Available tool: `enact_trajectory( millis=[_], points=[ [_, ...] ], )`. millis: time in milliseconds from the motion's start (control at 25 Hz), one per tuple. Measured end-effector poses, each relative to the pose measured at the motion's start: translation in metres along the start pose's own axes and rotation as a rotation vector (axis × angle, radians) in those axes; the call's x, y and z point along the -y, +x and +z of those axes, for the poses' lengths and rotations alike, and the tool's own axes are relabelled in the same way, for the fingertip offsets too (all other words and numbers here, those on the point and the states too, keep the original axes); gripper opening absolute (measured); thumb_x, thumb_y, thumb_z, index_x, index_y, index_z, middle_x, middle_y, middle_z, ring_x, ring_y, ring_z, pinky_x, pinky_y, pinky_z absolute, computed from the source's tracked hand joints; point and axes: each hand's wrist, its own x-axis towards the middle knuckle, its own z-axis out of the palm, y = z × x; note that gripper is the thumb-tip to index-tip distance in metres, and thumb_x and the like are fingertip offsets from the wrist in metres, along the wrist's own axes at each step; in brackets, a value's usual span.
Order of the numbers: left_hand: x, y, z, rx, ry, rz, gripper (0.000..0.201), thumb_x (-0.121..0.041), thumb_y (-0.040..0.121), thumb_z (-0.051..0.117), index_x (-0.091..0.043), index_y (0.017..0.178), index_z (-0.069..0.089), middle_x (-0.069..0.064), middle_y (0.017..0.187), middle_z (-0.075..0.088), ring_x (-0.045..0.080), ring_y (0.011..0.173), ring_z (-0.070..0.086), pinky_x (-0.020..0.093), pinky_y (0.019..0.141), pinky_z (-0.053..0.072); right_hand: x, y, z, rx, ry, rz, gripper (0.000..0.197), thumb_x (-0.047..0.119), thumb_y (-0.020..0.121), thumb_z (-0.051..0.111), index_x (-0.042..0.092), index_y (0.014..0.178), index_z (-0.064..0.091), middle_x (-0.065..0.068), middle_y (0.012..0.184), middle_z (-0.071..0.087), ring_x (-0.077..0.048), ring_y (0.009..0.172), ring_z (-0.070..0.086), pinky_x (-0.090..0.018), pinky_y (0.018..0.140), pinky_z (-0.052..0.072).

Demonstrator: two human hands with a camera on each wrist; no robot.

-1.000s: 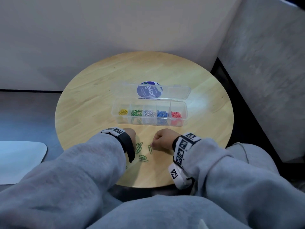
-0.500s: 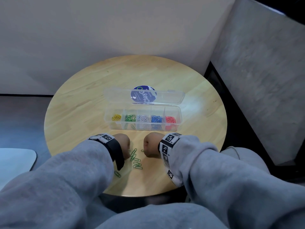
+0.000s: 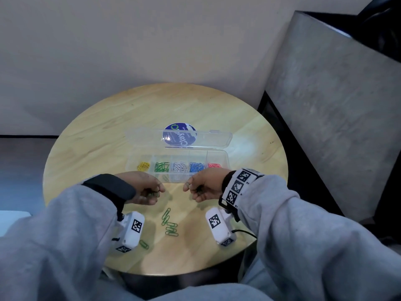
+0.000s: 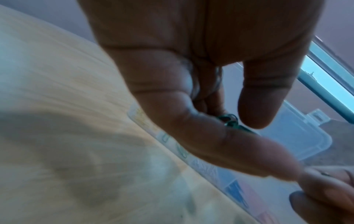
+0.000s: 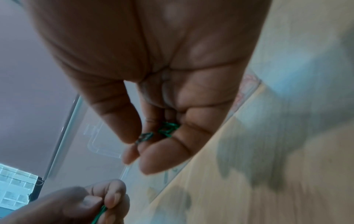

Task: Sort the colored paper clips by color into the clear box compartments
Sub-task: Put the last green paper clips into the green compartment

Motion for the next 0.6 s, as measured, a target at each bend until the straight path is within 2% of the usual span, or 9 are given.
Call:
enact_trajectory(
  millis=[120, 200, 320, 400, 520, 600],
  points=[
    [-0.001, -0.002, 0.004, -0.022, 0.002, -0.082, 0.025, -0.013, 0.093, 0.051, -0.006, 0.07, 0.055, 0.006, 0.061, 0.049, 0.012, 0.04, 0.048, 0.016, 0.036, 0.043, 0.002, -0.002, 0.005, -0.056, 0.083, 0.012, 0.026, 0.001, 0.094, 0.032, 0.008, 0.073, 0.047, -0.006, 0.07, 0.043, -0.016, 0.061, 0.046, -0.021, 0.058, 0.042],
    [-0.003, -0.001, 0.008, -0.071, 0.246, -0.108, 0.037, -0.026, 0.092, 0.056, -0.011, 0.06, 0.045, 0.003, 0.056, 0.043, 0.012, 0.04, 0.038, 0.019, 0.038, 0.032, 0.003, 0.0, 0.01, -0.112, -0.027, -0.008, 0.021, 0.009, 0.094, 0.044, 0.011, 0.073, 0.046, -0.005, 0.069, 0.046, -0.016, 0.062, 0.048, -0.023, 0.058, 0.042],
    [-0.006, -0.001, 0.01, -0.078, 0.771, -0.026, 0.04, -0.039, 0.088, 0.059, -0.016, 0.061, 0.041, -0.001, 0.058, 0.042, 0.013, 0.052, 0.036, 0.025, 0.052, 0.029, 0.0, 0.007, 0.02, -0.162, -0.694, -0.108, 0.025, 0.03, 0.083, 0.067, 0.021, 0.069, 0.048, 0.004, 0.068, 0.052, -0.012, 0.065, 0.049, -0.024, 0.062, 0.041],
    [-0.007, -0.001, 0.008, -0.076, 0.824, -0.028, 0.037, -0.038, 0.088, 0.06, -0.017, 0.062, 0.045, -0.001, 0.06, 0.045, 0.013, 0.053, 0.039, 0.025, 0.052, 0.03, -0.007, 0.012, 0.029, -0.156, -0.98, -0.149, 0.03, 0.036, 0.077, 0.072, 0.023, 0.067, 0.047, 0.008, 0.067, 0.049, -0.011, 0.064, 0.046, -0.024, 0.059, 0.036],
    [-0.003, -0.002, 0.0, -0.038, 0.773, -0.038, 0.034, -0.032, 0.087, 0.063, -0.017, 0.06, 0.048, 0.003, 0.065, 0.05, 0.015, 0.051, 0.04, 0.024, 0.052, 0.032, -0.019, 0.019, 0.04, -0.134, -1.067, -0.17, 0.036, 0.039, 0.07, 0.077, 0.023, 0.085, 0.048, 0.005, 0.081, 0.053, -0.017, 0.078, 0.052, -0.028, 0.065, 0.041],
    [0.0, -0.004, -0.004, 0.027, 0.835, -0.022, 0.033, -0.031, 0.083, 0.067, -0.019, 0.059, 0.048, -0.001, 0.06, 0.048, 0.014, 0.052, 0.039, 0.024, 0.054, 0.032, -0.024, 0.024, 0.044, -0.109, -1.178, -0.172, 0.056, 0.046, 0.063, 0.079, 0.028, 0.104, 0.044, 0.003, 0.094, 0.056, -0.021, 0.088, 0.056, -0.032, 0.077, 0.048]
  ],
)
